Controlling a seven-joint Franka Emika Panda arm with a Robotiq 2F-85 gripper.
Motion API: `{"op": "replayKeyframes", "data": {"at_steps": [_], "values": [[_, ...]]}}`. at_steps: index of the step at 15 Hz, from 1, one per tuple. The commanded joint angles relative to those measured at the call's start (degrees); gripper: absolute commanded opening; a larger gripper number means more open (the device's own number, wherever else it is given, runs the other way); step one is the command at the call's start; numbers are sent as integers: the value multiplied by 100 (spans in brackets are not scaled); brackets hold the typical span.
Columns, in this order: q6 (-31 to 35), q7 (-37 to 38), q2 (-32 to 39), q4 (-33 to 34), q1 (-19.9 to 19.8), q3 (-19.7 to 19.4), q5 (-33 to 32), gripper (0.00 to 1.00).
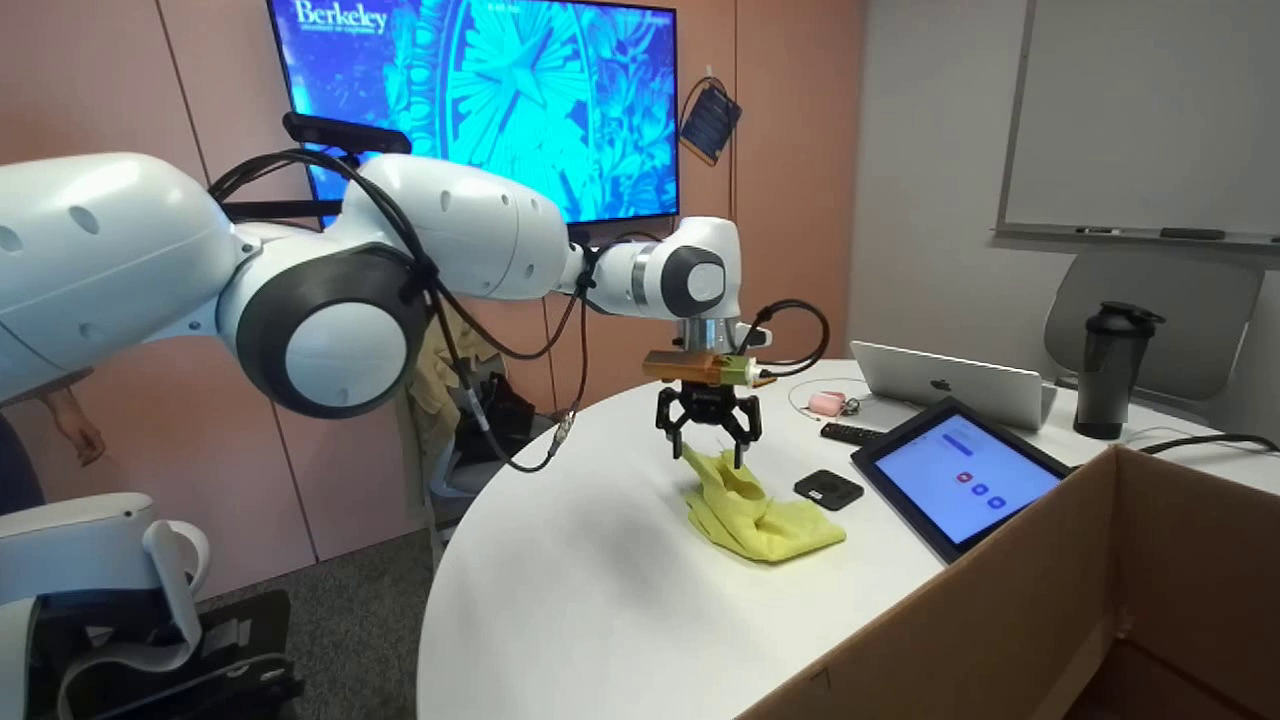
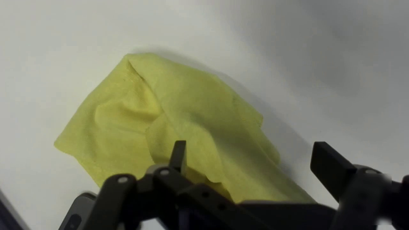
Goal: Put the marker on the cloth and wrap it, then put it in the box
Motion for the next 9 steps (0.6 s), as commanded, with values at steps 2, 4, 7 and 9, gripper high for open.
{"op": "replayKeyframes", "data": {"at_steps": [2, 4, 7, 9], "values": [[215, -32, 172, -72, -264, 75, 118, 100], [374, 16, 255, -120, -333, 76, 111, 100], [611, -17, 375, -133, -418, 118, 133, 100], [867, 49, 467, -108, -420, 108, 114, 100]]}}
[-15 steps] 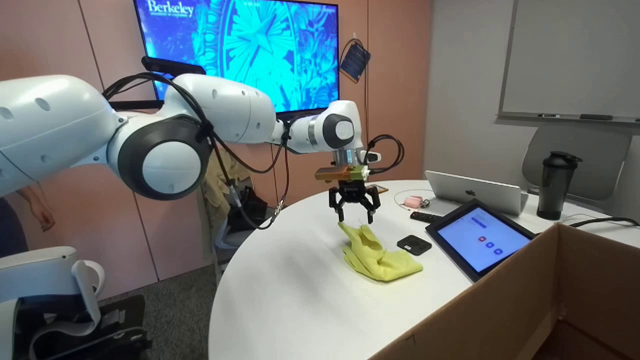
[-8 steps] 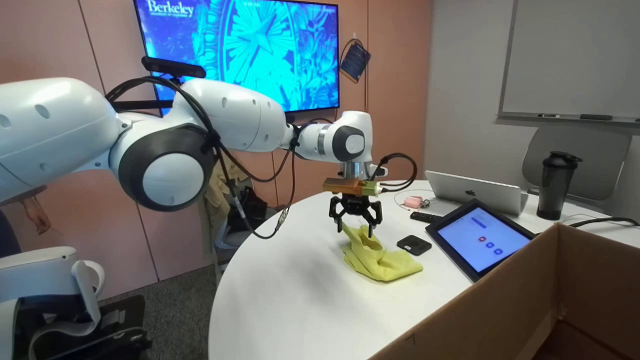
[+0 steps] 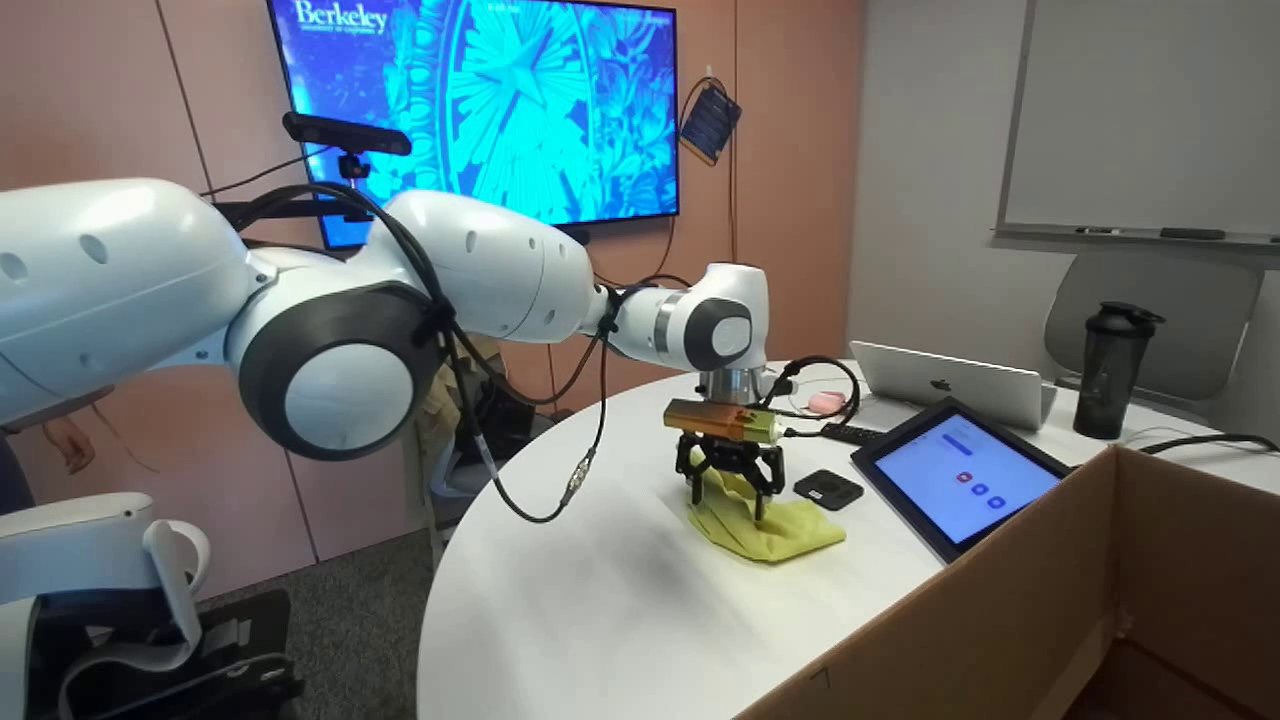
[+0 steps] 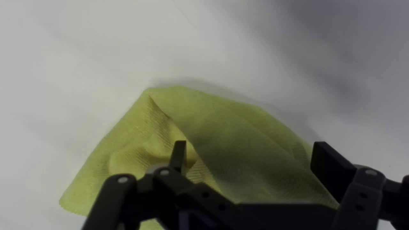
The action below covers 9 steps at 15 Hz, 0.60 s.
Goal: Put the marker on the cloth and wrap it, then put it in the box
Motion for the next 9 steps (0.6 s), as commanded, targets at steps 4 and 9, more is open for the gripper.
{"op": "replayKeyframes", "data": {"at_steps": [4, 9], "values": [[734, 106, 295, 109, -22, 49, 58, 100], [828, 348, 485, 92, 7, -77, -17, 99]]}}
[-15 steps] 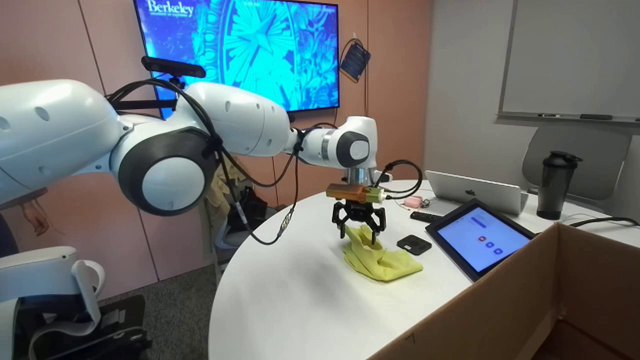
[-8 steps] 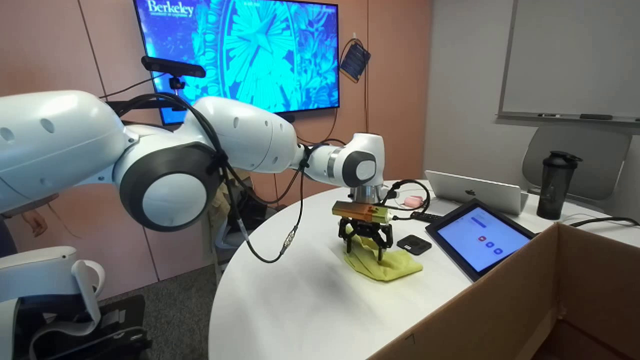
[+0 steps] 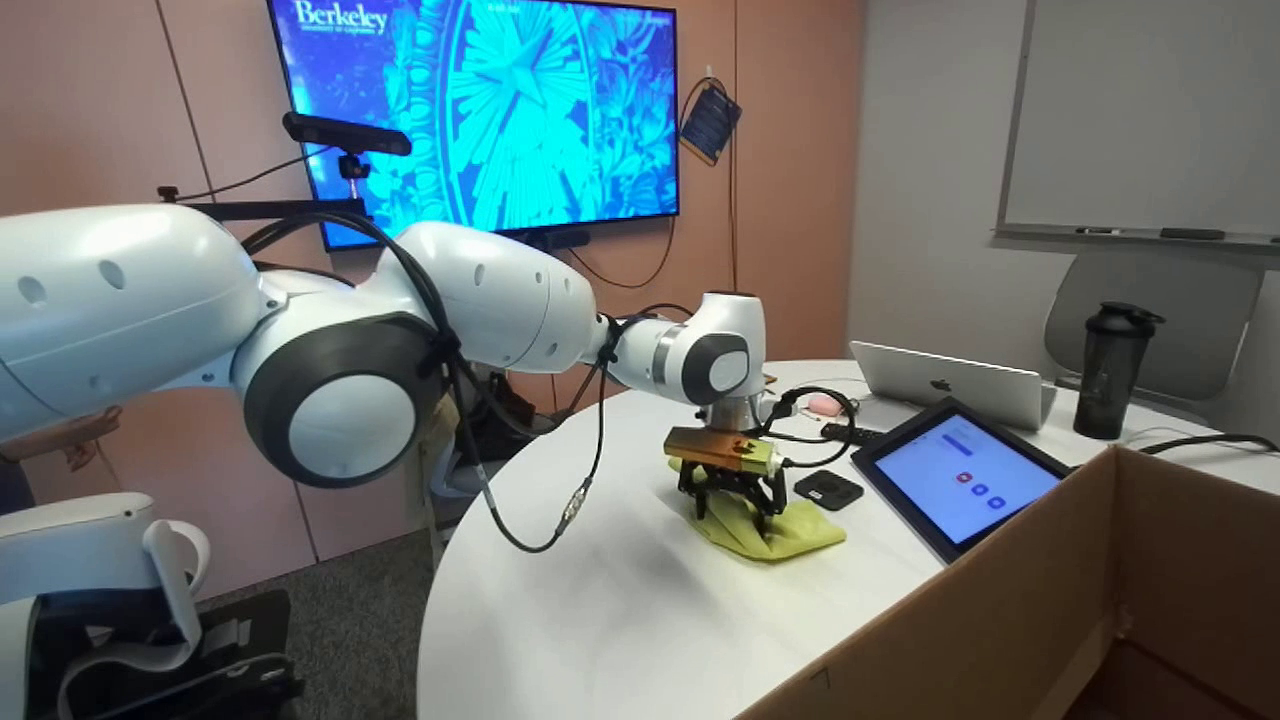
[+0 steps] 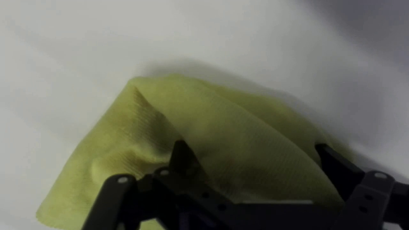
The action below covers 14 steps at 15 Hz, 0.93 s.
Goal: Put the marker on the cloth and wrap it, then put it in the box
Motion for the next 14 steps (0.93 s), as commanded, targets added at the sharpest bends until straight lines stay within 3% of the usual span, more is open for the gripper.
{"op": "replayKeyframes", "data": {"at_steps": [1, 2, 11, 14], "values": [[97, 276, 185, 113, 32, -106, -38, 87], [55, 322, 190, 106, 34, -127, -52, 74], [-204, 781, -134, -60, 18, -432, -88, 7], [-186, 1166, -448, -201, 29, -605, -121, 6]]}}
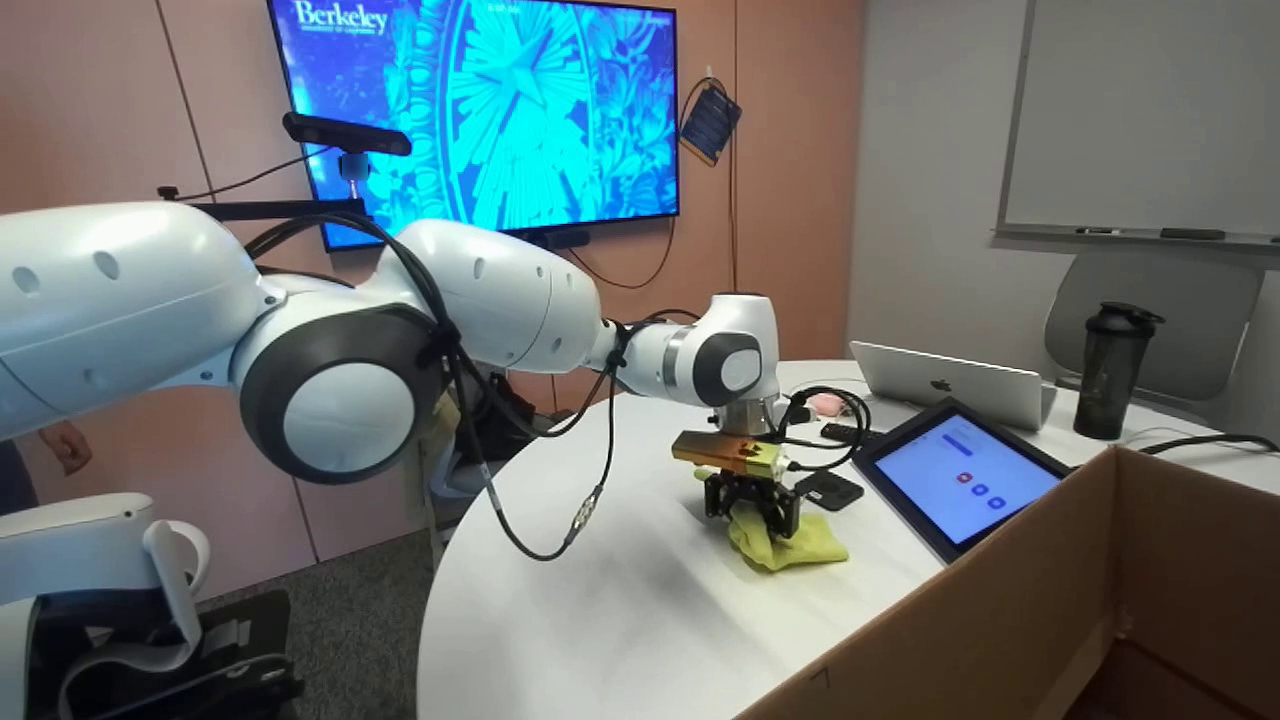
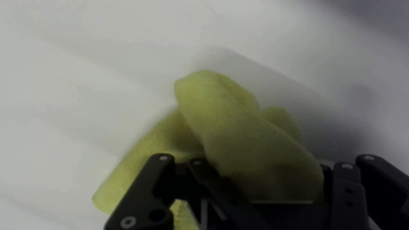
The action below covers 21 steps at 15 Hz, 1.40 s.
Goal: Put the marker on the cloth and wrap it, then put it in the box
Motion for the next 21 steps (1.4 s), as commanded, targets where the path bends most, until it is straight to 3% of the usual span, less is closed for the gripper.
{"op": "replayKeyframes", "data": {"at_steps": [1, 4, 10, 21], "values": [[-88, 535, -526, -260, 25, -222, -97, 5], [-149, 960, -996, -420, 38, -434, -150, 0], [-361, 1868, -2000, -916, 13, -961, -317, 3], [-219, 4103, -3585, -2852, -332, -2239, -730, 4]]}}
